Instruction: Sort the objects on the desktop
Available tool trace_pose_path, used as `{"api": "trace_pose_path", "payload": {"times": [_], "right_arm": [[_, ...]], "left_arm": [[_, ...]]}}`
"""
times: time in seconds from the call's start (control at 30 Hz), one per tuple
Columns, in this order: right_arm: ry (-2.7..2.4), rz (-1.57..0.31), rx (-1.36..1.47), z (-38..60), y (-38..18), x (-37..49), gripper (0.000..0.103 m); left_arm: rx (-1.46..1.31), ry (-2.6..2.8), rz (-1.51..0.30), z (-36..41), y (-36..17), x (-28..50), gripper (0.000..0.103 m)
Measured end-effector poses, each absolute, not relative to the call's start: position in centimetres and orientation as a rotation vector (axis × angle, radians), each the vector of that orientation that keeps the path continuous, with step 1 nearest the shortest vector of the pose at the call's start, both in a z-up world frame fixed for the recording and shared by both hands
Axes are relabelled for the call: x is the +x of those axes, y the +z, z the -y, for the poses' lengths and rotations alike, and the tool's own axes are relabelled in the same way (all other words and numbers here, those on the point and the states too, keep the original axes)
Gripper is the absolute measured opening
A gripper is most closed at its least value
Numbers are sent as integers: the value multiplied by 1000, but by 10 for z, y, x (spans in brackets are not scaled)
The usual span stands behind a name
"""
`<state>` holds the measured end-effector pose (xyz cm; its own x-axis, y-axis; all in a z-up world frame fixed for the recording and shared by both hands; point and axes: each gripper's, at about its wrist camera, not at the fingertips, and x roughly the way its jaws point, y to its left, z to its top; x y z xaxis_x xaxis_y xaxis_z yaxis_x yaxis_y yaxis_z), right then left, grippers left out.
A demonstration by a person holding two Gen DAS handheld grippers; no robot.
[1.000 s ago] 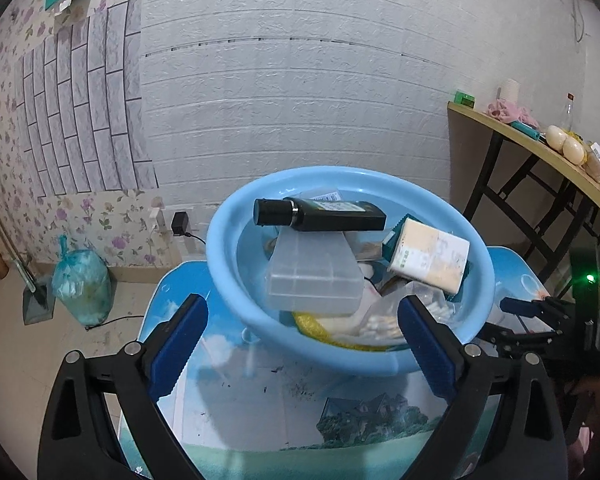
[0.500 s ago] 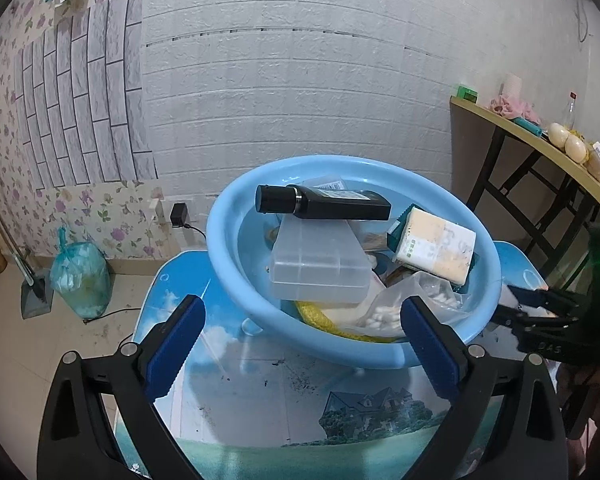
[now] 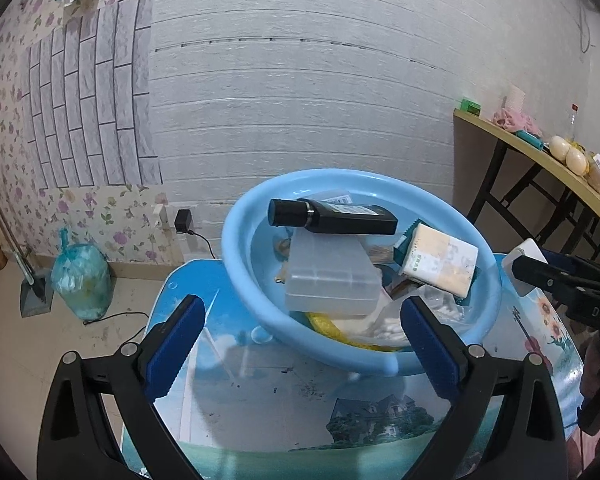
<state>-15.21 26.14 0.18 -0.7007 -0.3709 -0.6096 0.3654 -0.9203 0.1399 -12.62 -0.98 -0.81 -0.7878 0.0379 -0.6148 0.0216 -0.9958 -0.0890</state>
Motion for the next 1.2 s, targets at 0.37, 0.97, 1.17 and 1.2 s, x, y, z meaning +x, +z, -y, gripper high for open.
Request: {"api": "trace_pose_path", "payload": {"times": [0.37,0.97,1.17,1.2], "right_arm": [[-2409,-15,941,-194,13,-183,60],[-2421,-43,999,-167,13,-187,69],[-2434,-67,1012,-176,21,-166,69],[-2437,-71,1016,-178,24,-161,69]], "left_arm": [[-1017,2956,139,25,-11,-125,99],[-1082,2972,130,34,-11,-122,99],[-1223,2929,106,26,-2,-119,101],[-1252,2925,100,25,-1,-118,101]]}}
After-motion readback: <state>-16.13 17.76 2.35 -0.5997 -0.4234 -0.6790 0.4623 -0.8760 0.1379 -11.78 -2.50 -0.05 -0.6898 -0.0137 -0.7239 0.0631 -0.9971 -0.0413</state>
